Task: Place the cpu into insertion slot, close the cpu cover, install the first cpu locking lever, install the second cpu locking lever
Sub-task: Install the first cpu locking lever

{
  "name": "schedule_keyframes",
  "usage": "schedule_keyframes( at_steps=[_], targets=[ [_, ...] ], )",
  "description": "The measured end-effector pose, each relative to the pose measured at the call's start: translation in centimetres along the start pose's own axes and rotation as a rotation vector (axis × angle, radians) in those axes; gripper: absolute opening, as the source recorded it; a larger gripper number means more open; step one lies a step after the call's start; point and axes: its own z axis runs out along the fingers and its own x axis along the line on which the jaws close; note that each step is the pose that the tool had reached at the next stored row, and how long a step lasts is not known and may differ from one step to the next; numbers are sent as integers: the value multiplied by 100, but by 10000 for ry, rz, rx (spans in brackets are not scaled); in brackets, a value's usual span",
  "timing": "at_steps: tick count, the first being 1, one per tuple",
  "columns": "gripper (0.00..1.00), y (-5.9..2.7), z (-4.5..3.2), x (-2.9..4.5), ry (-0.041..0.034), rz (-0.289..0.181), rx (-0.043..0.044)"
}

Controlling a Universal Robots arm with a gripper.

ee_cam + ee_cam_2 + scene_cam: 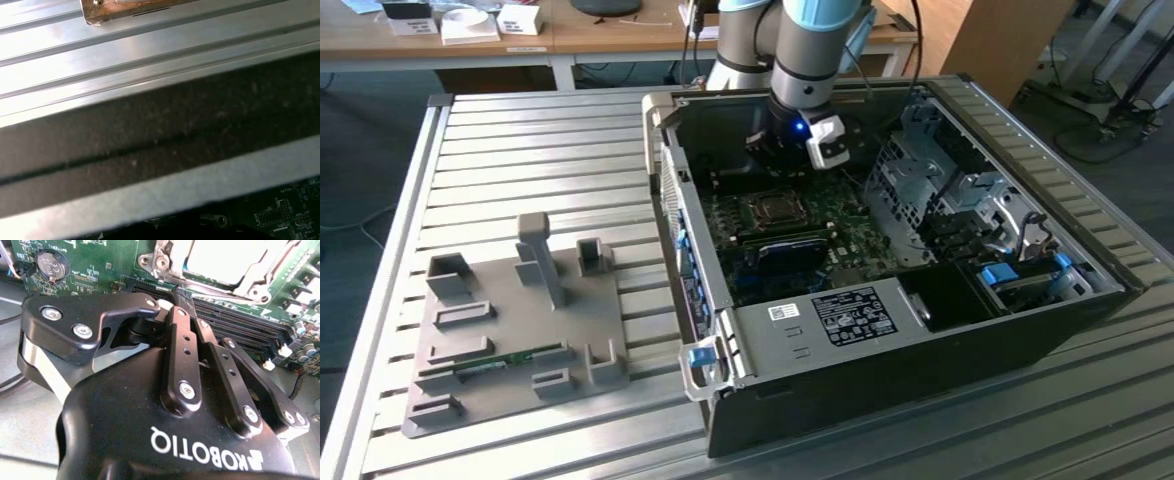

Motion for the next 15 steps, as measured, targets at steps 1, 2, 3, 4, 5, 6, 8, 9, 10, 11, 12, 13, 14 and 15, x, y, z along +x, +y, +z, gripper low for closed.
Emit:
schedule_keyframes(
  at_steps=[1,2,3,4,5,6,8,9,10,11,12,13,14,15],
  targets=[
    [11,-6,0,-2,0,-1,-1],
    [11,-11,0,-3,0,-1,-1],
    [11,-17,1,-4,0,-1,-1],
    [11,-19,3,-4,0,-1,-2],
    [11,-19,3,-4,0,0,-1],
    [11,-19,3,-4,0,0,1],
    [11,-19,2,-5,0,-1,0],
    [11,-19,-2,-5,1,-1,2],
    [11,-18,-8,-5,1,-1,2],
    [11,-15,-14,-5,0,-2,0],
    [11,-14,-21,-6,0,-3,-1],
    [11,-12,-28,-6,0,-3,0],
    [11,-10,-33,-5,0,-2,-1],
    [11,-8,-36,-5,0,-1,-2]
  ],
)
